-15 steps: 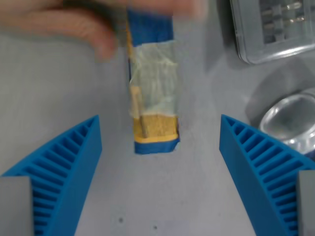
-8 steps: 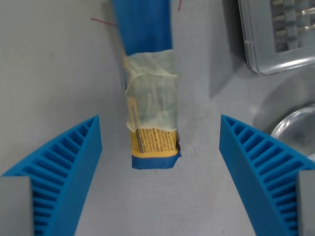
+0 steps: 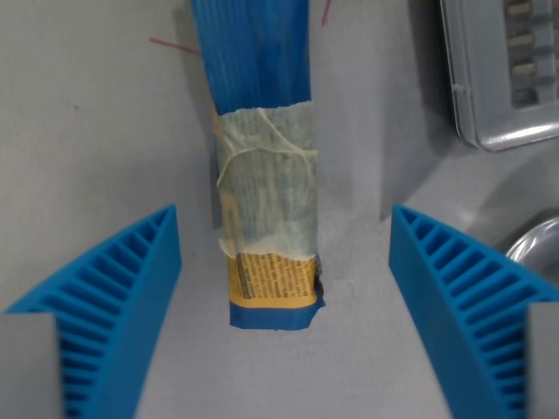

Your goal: Pick up the blue bag

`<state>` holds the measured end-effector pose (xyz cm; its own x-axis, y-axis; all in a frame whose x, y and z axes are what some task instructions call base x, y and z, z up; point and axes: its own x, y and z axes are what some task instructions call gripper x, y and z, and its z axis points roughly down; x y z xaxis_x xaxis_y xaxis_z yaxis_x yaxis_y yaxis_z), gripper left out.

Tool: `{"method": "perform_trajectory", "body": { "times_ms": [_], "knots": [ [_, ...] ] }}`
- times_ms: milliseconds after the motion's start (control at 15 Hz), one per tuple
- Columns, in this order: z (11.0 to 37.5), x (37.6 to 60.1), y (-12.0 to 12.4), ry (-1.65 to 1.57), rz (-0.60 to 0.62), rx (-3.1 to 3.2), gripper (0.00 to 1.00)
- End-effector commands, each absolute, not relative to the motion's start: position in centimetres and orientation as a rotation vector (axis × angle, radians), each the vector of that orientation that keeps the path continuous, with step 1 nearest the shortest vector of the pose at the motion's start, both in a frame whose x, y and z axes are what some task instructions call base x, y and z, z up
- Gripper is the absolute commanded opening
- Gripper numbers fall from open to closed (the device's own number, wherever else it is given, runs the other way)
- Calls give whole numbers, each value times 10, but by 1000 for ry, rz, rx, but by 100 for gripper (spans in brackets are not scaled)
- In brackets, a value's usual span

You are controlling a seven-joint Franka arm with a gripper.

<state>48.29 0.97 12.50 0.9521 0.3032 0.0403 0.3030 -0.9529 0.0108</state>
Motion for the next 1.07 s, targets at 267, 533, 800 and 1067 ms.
{"method": "perform_trajectory", "body": {
  "times_ms": [267,533,800,1067],
  "knots": [
    [126,486,10,513,113,3113,0],
    [126,486,10,513,113,3113,0],
    [126,486,10,513,113,3113,0],
    [136,486,10,512,104,3115,0]
  ]
}}
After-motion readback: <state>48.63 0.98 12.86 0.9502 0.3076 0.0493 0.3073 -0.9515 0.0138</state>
